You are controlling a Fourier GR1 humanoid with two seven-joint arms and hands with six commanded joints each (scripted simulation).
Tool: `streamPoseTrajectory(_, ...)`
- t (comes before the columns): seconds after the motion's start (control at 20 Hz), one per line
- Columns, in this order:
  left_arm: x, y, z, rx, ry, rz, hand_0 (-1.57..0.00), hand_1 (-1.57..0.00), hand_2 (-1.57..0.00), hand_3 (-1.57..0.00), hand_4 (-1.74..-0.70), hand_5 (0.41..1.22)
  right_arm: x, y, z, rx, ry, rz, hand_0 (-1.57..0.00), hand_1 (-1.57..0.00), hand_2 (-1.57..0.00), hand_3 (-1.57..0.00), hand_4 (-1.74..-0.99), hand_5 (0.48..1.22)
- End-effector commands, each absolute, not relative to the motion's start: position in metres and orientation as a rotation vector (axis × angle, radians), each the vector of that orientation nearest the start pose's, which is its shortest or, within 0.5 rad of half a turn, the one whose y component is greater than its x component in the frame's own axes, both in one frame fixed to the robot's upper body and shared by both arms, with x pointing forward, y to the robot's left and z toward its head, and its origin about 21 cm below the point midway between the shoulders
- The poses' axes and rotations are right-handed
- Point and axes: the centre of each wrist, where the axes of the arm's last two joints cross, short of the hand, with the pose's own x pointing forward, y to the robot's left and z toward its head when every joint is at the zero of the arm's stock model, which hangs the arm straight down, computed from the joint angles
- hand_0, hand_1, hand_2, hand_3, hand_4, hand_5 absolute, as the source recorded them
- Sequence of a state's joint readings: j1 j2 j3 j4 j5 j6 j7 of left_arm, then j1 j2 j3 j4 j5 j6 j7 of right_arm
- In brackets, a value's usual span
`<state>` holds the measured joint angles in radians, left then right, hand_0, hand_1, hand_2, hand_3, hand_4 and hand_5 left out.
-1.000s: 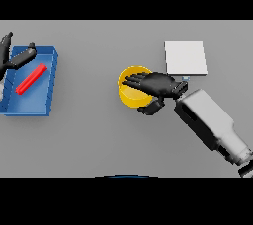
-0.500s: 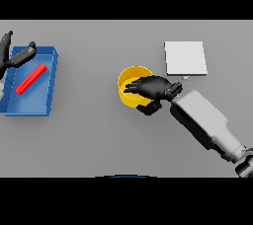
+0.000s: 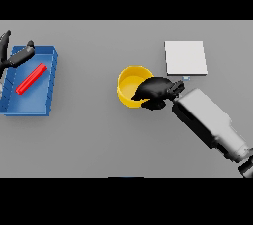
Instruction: Pick up the red beaker and tilt it to pour out 1 green nut into yellow bowl. Pick up the yellow bowl and place it on the metallic measuring scale.
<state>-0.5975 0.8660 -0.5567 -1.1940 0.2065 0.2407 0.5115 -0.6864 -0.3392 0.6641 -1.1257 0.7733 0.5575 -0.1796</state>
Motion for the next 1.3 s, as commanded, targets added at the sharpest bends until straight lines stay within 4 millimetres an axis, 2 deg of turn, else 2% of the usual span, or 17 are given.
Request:
streamPoseTrajectory(0.0,0.354,0.324,0.117,0.727,-1.093,-0.526,0.0,0.0,0.0,0.0,-0.8,0.726,0.356,-0.134,0.051,-0.209,-1.149,2.052,-1.43,-1.42,-1.35,-1.16,-1.694,1.187)
streamPoseTrajectory(0.1,0.352,0.326,0.117,0.728,-1.094,-0.52,0.0,0.0,0.0,0.0,-0.81,0.724,0.354,-0.135,0.052,-0.22,-1.159,2.037,-1.48,-1.47,-1.42,-1.18,-1.711,1.199)
streamPoseTrajectory(0.15,0.352,0.323,0.115,0.724,-1.092,-0.527,0.0,0.0,0.0,0.0,-0.81,0.725,0.354,-0.132,0.056,-0.232,-1.158,2.036,-1.5,-1.49,-1.45,-1.18,-1.717,1.203)
streamPoseTrajectory(0.3,0.352,0.323,0.117,0.735,-1.092,-0.534,0.0,0.0,0.0,0.0,-0.8,0.724,0.358,-0.141,0.077,-0.234,-1.19,2.025,-1.53,-1.53,-1.49,-1.19,-1.729,1.212)
streamPoseTrajectory(0.45,0.352,0.324,0.117,0.742,-1.086,-0.538,0.0,0.0,0.0,0.0,-0.8,0.721,0.358,-0.145,0.098,-0.265,-1.211,2.031,-1.55,-1.55,-1.51,-1.38,-1.731,1.216)
streamPoseTrajectory(0.5,0.353,0.323,0.118,0.745,-1.089,-0.536,0.0,0.0,0.0,0.0,-0.8,0.719,0.358,-0.15,0.108,-0.277,-1.218,2.032,-1.56,-1.55,-1.52,-1.36,-1.73,1.217)
streamPoseTrajectory(0.7,0.356,0.324,0.121,0.737,-1.086,-0.528,0.0,0.0,0.0,0.0,-0.8,0.723,0.357,-0.15,0.137,-0.368,-1.225,1.99,-1.56,-1.56,-1.55,-1.29,-1.723,1.219)
streamPoseTrajectory(0.85,0.354,0.321,0.119,0.734,-1.097,-0.535,0.0,0.0,0.0,0.0,-0.8,0.723,0.355,-0.149,0.143,-0.389,-1.212,1.966,-1.57,-1.57,-1.56,-1.25,-1.72,1.219)
streamPoseTrajectory(1.0,0.35,0.322,0.122,0.744,-1.106,-0.54,0.0,0.0,0.0,0.0,-0.8,0.73,0.364,-0.155,0.154,-0.446,-1.253,1.965,-1.57,-1.57,-1.57,-1.26,-1.719,1.22)
streamPoseTrajectory(1.1,0.351,0.324,0.126,0.744,-1.109,-0.529,0.0,0.0,0.0,0.0,-0.81,0.741,0.369,-0.165,0.16,-0.496,-1.246,1.951,-1.57,-1.57,-1.57,-1.33,-1.72,1.221)
streamPoseTrajectory(1.25,0.347,0.324,0.123,0.76,-1.092,-0.541,0.0,0.0,0.0,0.0,-0.8,0.734,0.384,-0.184,0.167,-0.59,-1.239,1.885,-1.57,-1.57,-1.57,-1.26,-1.719,1.221)
